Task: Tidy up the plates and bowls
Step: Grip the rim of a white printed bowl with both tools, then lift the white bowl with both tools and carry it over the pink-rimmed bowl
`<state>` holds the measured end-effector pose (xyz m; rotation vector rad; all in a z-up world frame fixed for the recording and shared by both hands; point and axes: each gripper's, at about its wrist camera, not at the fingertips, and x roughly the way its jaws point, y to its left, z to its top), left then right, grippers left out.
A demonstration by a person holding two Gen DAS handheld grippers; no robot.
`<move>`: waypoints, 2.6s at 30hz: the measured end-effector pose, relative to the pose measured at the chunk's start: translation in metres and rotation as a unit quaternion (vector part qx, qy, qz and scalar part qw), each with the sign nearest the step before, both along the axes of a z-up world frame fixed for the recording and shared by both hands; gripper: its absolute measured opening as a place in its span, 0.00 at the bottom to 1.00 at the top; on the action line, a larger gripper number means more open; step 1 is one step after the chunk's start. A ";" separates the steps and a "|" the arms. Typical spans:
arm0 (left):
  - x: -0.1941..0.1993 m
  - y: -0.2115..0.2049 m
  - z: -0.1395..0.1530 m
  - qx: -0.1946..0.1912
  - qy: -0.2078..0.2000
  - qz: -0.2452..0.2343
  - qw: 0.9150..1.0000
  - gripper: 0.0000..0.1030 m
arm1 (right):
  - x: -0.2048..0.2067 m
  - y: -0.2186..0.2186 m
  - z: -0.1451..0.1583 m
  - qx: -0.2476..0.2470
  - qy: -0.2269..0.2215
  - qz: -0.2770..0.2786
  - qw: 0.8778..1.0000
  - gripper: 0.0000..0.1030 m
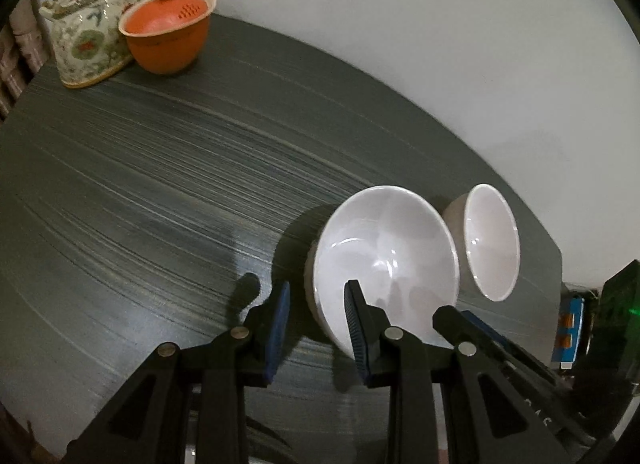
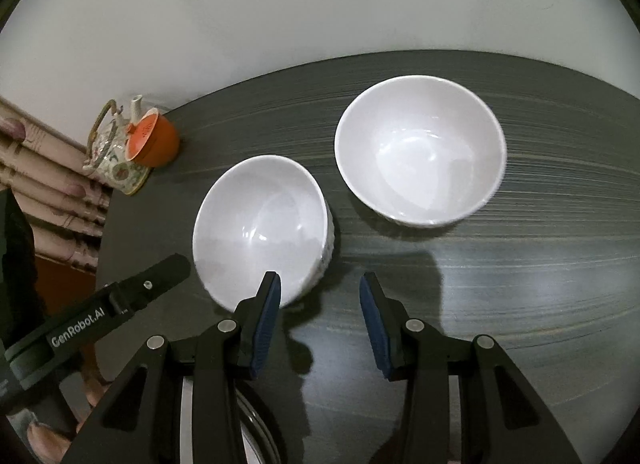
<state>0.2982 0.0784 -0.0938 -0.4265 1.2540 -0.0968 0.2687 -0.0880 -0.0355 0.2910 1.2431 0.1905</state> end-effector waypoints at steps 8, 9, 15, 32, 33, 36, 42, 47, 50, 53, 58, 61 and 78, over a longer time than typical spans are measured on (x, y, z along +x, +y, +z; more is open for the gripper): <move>0.015 -0.011 -0.021 0.017 0.012 -0.012 1.000 0.28 | 0.022 0.003 -0.022 -0.003 0.023 -0.014 1.000 0.34; 0.016 -0.013 -0.022 0.019 0.012 -0.014 1.000 0.28 | 0.024 0.004 -0.024 -0.005 0.025 -0.015 1.000 0.32; 0.017 -0.026 -0.026 0.039 0.006 -0.026 0.999 0.20 | 0.033 0.004 -0.035 -0.009 0.027 -0.018 0.999 0.28; -0.004 -0.063 -0.017 0.063 -0.002 -0.043 0.997 0.15 | 0.028 0.006 -0.038 -0.008 0.031 -0.009 0.999 0.15; -0.006 -0.062 -0.015 0.063 -0.004 -0.043 0.997 0.16 | 0.027 0.006 -0.037 -0.006 0.031 -0.010 0.999 0.15; -0.014 -0.062 -0.006 0.066 -0.011 -0.044 0.997 0.15 | 0.023 0.005 -0.033 -0.005 0.027 -0.009 1.000 0.15; -0.034 -0.069 0.012 0.074 -0.026 -0.048 0.996 0.15 | 0.012 0.004 -0.017 -0.002 0.013 -0.006 1.000 0.15; -0.055 -0.080 0.032 0.079 -0.044 -0.049 0.995 0.15 | -0.001 0.005 -0.003 -0.001 0.000 -0.004 1.000 0.15; -0.070 -0.083 0.047 0.080 -0.054 -0.050 0.994 0.15 | -0.012 0.003 0.006 0.002 -0.008 -0.004 1.000 0.15; -0.086 -0.088 0.057 0.082 -0.064 -0.052 0.993 0.15 | -0.025 0.001 0.017 0.005 -0.016 -0.005 1.000 0.15; -0.113 -0.090 0.076 0.080 -0.073 -0.057 0.992 0.16 | -0.048 -0.002 0.036 0.005 -0.032 -0.006 0.999 0.15; -0.129 -0.097 0.084 0.082 -0.079 -0.061 0.992 0.16 | -0.064 -0.006 0.046 0.003 -0.042 -0.008 0.999 0.15; -0.220 -0.176 0.091 0.101 -0.093 -0.113 0.984 0.16 | -0.169 -0.069 0.066 0.007 -0.071 -0.038 0.997 0.15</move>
